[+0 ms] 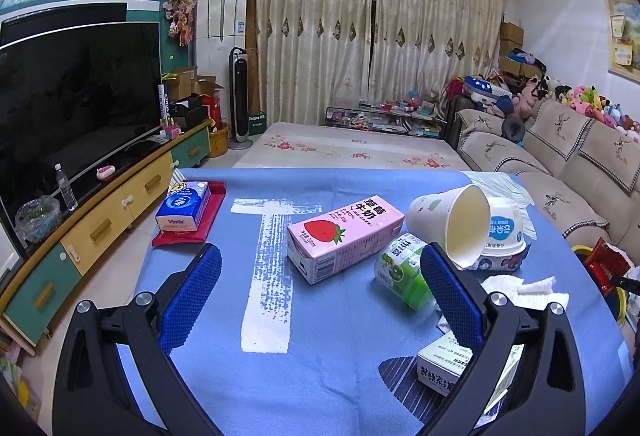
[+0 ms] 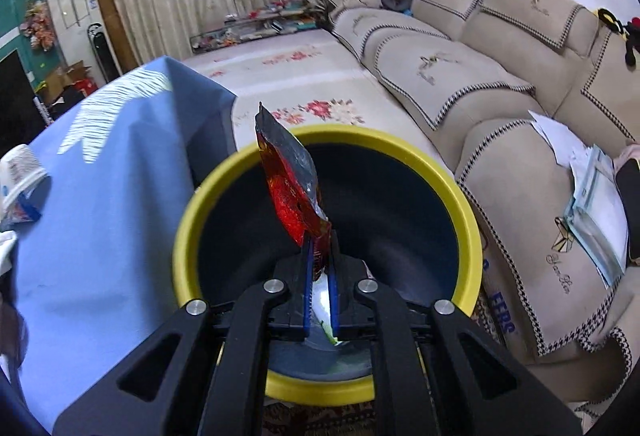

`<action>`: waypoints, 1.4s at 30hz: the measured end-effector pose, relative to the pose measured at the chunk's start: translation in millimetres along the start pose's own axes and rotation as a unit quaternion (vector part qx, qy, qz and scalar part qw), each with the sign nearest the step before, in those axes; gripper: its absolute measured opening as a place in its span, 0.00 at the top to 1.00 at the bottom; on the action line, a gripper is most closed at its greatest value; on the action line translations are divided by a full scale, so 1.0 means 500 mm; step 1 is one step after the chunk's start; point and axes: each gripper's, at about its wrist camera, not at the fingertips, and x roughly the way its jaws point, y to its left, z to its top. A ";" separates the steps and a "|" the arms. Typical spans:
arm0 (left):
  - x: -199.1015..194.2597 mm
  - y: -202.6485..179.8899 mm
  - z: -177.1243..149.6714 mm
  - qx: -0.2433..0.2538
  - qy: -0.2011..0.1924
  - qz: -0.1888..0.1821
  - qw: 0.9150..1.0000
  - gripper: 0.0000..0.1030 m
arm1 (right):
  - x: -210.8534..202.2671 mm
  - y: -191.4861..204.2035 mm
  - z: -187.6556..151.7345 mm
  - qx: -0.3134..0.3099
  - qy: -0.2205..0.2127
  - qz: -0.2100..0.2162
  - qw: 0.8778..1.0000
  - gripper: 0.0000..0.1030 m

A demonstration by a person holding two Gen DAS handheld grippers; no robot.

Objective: Collect trash
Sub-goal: 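Drop the red wrapper into the yellow bin with the right gripper, then grasp the white foam fruit net with the left gripper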

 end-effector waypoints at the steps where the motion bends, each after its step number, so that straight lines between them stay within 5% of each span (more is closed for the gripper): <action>1: 0.000 -0.001 0.000 0.001 0.000 -0.001 1.000 0.05 | 0.007 -0.004 -0.002 0.002 0.003 -0.004 1.000 0.93; 4: 0.000 -0.005 0.000 0.005 -0.001 -0.001 1.000 0.05 | 0.015 -0.009 -0.004 0.003 0.007 -0.016 1.000 0.91; 8: -0.003 -0.016 -0.002 0.015 -0.005 -0.001 1.000 0.05 | 0.011 -0.016 -0.008 0.012 0.008 -0.026 1.000 0.71; 11: -0.007 -0.026 -0.002 0.024 -0.007 -0.008 1.000 0.05 | 0.003 -0.022 -0.009 0.016 0.008 -0.025 1.000 0.70; 18: -0.053 -0.061 -0.001 0.051 -0.010 -0.071 0.996 0.05 | -0.043 -0.027 -0.011 0.026 -0.012 -0.008 1.000 0.64; 21: -0.081 -0.090 -0.017 0.089 0.002 -0.122 0.989 0.05 | -0.063 -0.026 -0.013 0.024 -0.021 0.001 0.999 0.63; 27: -0.090 -0.126 -0.091 0.167 0.092 -0.205 0.960 0.05 | -0.089 -0.027 -0.012 0.023 -0.033 0.013 0.999 0.62; 35: -0.077 -0.135 -0.134 0.181 0.174 -0.310 0.917 0.05 | -0.102 -0.015 -0.008 0.019 -0.036 0.025 0.999 0.60; 42: -0.027 -0.161 -0.146 0.209 0.218 -0.331 0.894 0.05 | -0.100 -0.006 -0.011 0.013 -0.031 0.032 0.999 0.59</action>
